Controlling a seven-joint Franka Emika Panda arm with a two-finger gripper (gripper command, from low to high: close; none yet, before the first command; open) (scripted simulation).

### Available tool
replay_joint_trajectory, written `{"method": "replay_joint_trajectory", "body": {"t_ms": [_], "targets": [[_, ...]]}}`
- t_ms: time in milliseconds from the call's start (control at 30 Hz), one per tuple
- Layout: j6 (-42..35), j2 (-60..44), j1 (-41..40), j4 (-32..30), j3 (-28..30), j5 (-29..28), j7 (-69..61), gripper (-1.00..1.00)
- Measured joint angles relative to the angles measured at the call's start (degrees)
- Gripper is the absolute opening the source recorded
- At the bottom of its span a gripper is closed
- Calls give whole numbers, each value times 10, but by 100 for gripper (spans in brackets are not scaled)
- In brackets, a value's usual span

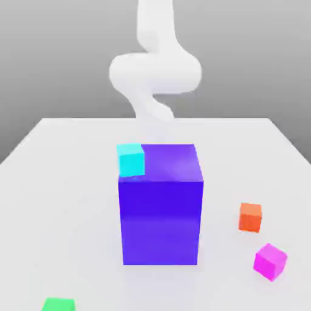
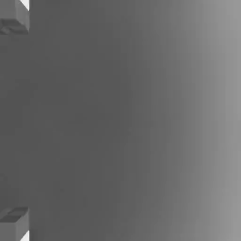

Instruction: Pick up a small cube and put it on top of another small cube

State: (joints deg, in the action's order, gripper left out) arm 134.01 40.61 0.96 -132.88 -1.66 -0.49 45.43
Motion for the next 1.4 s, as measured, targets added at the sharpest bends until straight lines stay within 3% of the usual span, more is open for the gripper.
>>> {"method": "replay_joint_trajectory", "body": {"t_ms": [633,833,1000,1033,1267,1400], "targets": [[169,-398,94,-83,-121,-65,-11,0],[222,-523,133,-109,-139,-88,-13,0],[296,-627,176,-94,-95,-141,25,0],[309,-644,185,-90,-84,-149,31,-100],[310,-646,186,-90,-83,-151,33,-100],[257,-576,158,-106,-120,-108,0,-100]]}}
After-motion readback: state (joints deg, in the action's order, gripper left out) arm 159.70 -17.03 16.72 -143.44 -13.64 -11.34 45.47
